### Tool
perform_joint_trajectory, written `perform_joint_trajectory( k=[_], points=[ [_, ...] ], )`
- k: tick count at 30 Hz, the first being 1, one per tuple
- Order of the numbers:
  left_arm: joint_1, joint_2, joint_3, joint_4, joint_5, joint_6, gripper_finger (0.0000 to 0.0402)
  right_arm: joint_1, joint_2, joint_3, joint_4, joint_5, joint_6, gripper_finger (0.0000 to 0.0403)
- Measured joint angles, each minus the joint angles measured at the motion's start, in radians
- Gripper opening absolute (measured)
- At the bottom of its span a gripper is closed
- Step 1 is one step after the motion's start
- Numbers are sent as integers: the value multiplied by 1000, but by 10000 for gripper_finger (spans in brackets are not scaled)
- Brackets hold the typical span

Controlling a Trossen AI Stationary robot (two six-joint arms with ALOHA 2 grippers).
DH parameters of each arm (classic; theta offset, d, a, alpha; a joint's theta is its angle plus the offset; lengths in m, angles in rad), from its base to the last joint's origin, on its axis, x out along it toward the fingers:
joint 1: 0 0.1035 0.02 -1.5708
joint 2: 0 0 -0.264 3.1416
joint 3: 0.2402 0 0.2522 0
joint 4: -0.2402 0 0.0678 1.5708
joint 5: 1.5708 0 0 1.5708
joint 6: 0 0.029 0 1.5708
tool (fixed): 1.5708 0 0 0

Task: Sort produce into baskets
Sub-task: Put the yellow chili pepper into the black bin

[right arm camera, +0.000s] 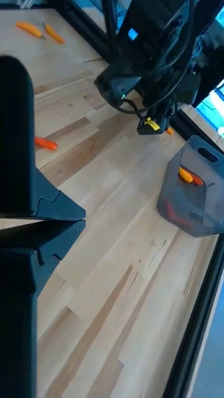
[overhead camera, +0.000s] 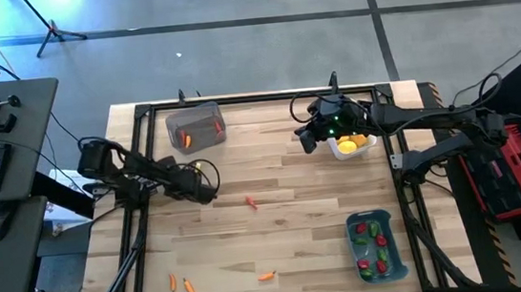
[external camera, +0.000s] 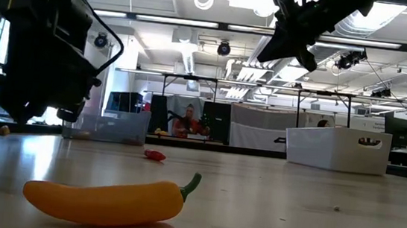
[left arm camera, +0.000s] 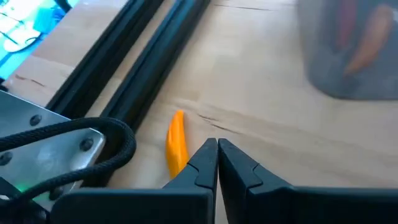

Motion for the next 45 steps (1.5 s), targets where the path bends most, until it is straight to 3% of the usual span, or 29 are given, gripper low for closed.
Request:
perform_joint_trajectory(
  k=[11, 16, 23, 29, 32, 38, 41, 45],
  points=[
    [-181, -21, 12, 5, 75, 76, 0, 0, 0, 0, 0, -1, -68, 0],
    [-282, -7, 26, -22, 162, -46, 0, 0, 0, 0, -2, 0, -91, 0],
    [-236, 0, 29, -37, 133, -43, 0, 0, 14, 0, -6, 0, -110, 0],
    [-118, -1, 35, -36, -35, 2, 0, 0, 37, 0, -3, 2, -108, 0],
    [-78, -28, 53, -44, -51, 170, 0, 0, 56, 0, 0, -3, -88, 0],
    [-59, -237, 93, -23, 69, 737, 0, 0, 85, 0, 0, -6, -81, 0],
    [-7, -362, 71, -12, 211, 964, 0, 0, 87, 0, 1, -7, -62, 0],
    [100, -464, -13, 82, 509, 1222, 0, 0, 87, 0, 2, -7, -63, 0]
  ],
)
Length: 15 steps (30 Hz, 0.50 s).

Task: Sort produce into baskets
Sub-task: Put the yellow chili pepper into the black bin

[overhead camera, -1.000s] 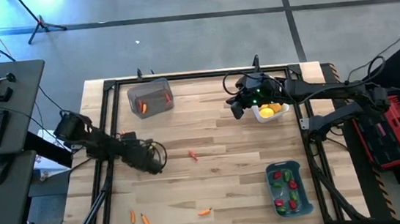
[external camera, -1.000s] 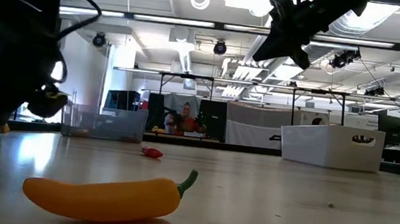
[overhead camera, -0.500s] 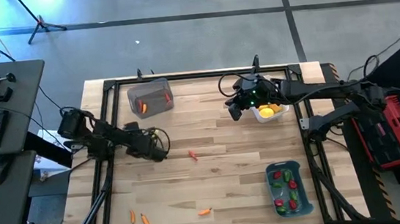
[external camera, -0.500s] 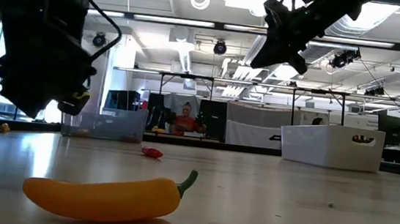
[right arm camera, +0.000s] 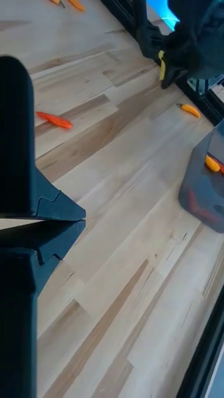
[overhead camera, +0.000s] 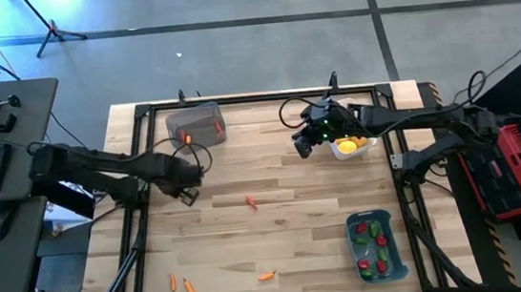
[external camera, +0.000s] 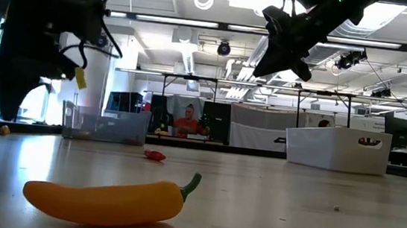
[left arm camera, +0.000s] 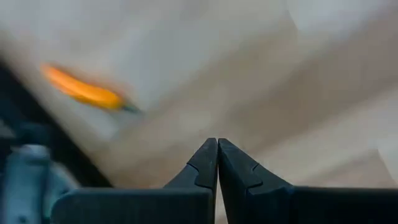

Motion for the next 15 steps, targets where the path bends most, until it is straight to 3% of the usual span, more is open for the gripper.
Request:
perform_joint_trajectory(
  k=[3, 9, 15],
  points=[
    [60, -7, -13, -31, 88, 90, 0, 0, 0, 0, 1, 0, 0, 0],
    [180, 9, 31, -63, 23, 232, 0, 0, 0, 0, 9, 0, 5, 0],
    [346, 117, 52, -142, 73, 372, 0, 3, 0, 0, 9, -1, 5, 0]
  ],
)
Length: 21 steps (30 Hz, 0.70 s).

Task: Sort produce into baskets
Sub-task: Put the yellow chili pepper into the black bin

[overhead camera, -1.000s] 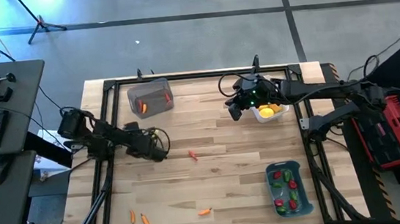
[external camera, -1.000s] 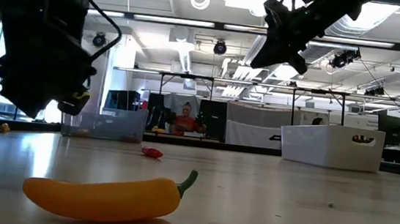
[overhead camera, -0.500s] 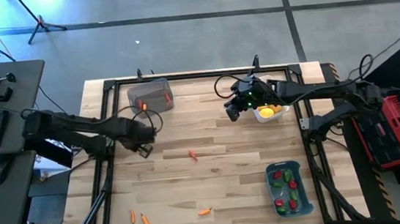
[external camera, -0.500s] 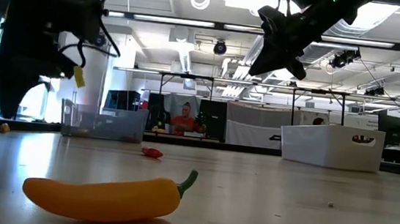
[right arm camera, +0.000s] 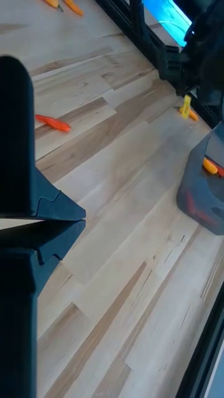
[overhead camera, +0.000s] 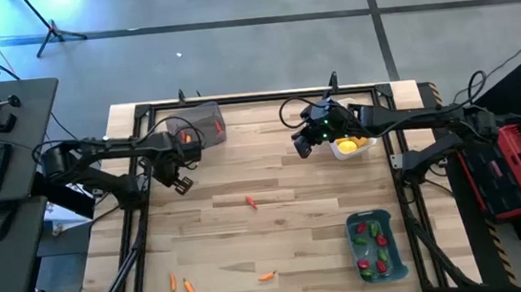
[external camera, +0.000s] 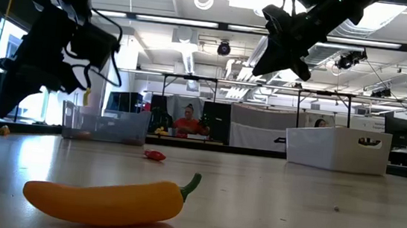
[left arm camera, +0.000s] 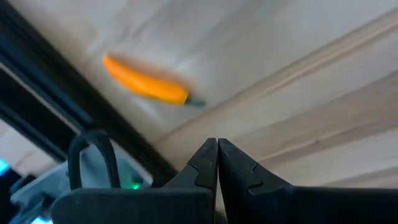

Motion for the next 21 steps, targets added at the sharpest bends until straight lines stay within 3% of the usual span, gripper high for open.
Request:
perform_joint_trajectory(
  k=[3, 6, 13, 21],
  points=[
    [36, 53, 0, -32, 9, 53, 0, 2, 0, 0, 0, 0, 0, 0],
    [49, 72, 1, -33, -58, 71, 0, 6, 0, 0, 0, 0, 0, 0],
    [71, 72, 1, -21, -222, -48, 0, 29, 0, 0, -1, 0, -5, 0],
    [71, 72, 1, 51, -221, -115, 0, 46, 0, 0, -2, 1, -9, 0]
  ],
)
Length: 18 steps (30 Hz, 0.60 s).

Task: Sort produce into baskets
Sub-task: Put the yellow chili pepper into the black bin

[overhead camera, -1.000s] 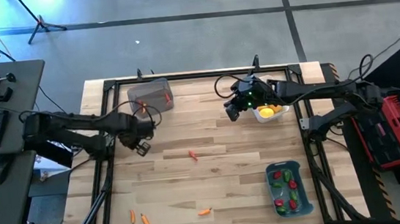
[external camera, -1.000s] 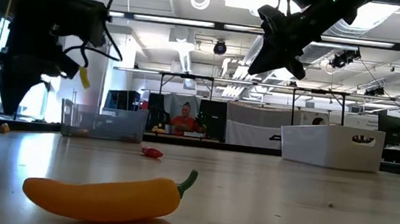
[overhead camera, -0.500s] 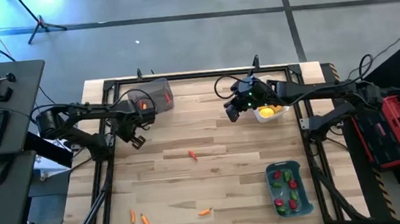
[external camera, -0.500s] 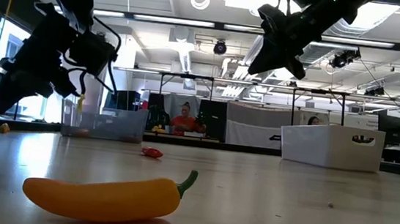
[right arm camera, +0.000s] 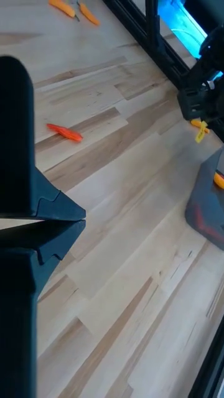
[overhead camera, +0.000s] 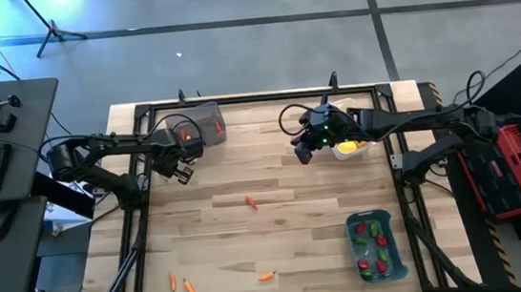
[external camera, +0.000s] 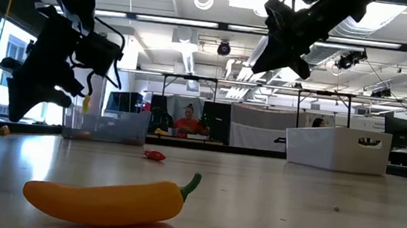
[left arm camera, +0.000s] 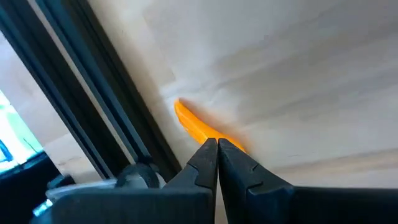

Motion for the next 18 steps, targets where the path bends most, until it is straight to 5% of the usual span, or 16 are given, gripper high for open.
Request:
perform_joint_trajectory(
  k=[8, 18],
  points=[
    [-37, -53, 0, -116, -67, -41, 0, 1, 0, 0, -24, 12, -42, 0],
    [9, -52, -44, -4, -18, -86, 0, 1, -1, 0, -39, 12, -43, 0]
  ],
)
